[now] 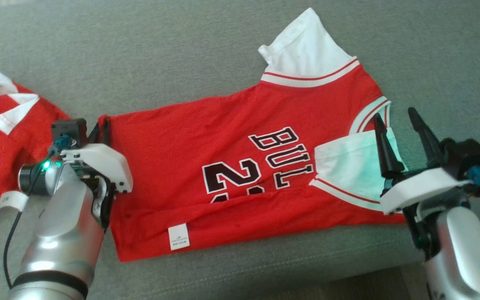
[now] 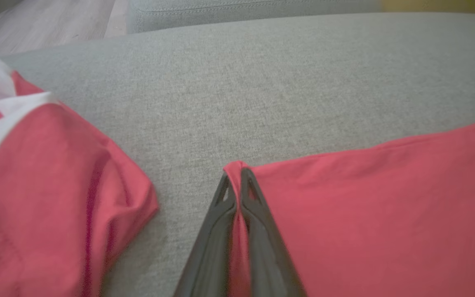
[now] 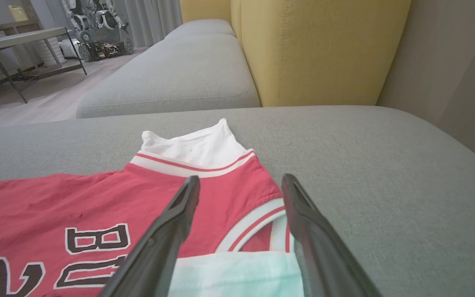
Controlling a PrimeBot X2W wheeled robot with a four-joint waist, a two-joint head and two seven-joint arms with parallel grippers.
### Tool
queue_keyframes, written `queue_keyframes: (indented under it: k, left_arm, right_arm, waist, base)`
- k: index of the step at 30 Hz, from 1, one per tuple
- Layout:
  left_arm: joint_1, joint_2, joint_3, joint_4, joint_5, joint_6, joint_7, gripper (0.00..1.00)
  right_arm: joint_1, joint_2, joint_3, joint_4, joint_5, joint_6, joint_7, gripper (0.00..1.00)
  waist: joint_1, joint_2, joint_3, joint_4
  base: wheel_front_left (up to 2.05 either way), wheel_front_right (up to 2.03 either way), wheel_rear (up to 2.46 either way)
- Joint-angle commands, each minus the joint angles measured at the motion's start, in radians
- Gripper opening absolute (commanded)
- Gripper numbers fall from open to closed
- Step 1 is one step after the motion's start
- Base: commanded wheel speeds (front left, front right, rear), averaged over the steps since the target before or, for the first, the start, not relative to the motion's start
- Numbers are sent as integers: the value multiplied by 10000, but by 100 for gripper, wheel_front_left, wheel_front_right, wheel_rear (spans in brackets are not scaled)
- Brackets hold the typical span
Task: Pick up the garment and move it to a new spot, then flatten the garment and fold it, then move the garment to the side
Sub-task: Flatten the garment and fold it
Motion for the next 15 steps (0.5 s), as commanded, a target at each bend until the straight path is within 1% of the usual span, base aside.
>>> queue_keyframes:
  k: [1,5,9,12,15]
  left_arm:
    - [-375,273,330,-319,-85,-18,-200,0]
    - [-310,84,326,-1165,-71,-83,-415,0]
    - [19,-160,285,-2569,48,-73,-450,0]
    - [346,-327,197,-3546,151,-59,-454,0]
    - [582,-498,-64,-4134,234,-109,-455,0]
  right_arm:
    - [-558,-166,203,-297,-87,-9,38,100]
    - [-1106,-547,222,-280,88,-9,387,100]
    - [-1952,-1037,235,-21,418,-9,1055,100]
    - [-2763,-1521,384,505,590,-9,1634,100]
    - [-3692,-1907,517,1330,1015,-9,2188,100]
  waist:
    - [0,0,12,98]
    - [0,0,84,495]
    - [0,0,266,1026]
    - [0,0,480,1449]
    - [0,0,766,1864]
  base:
    - [0,0,0]
    - [0,0,0]
    - [0,0,0]
    - [0,0,0]
    - [0,0,0]
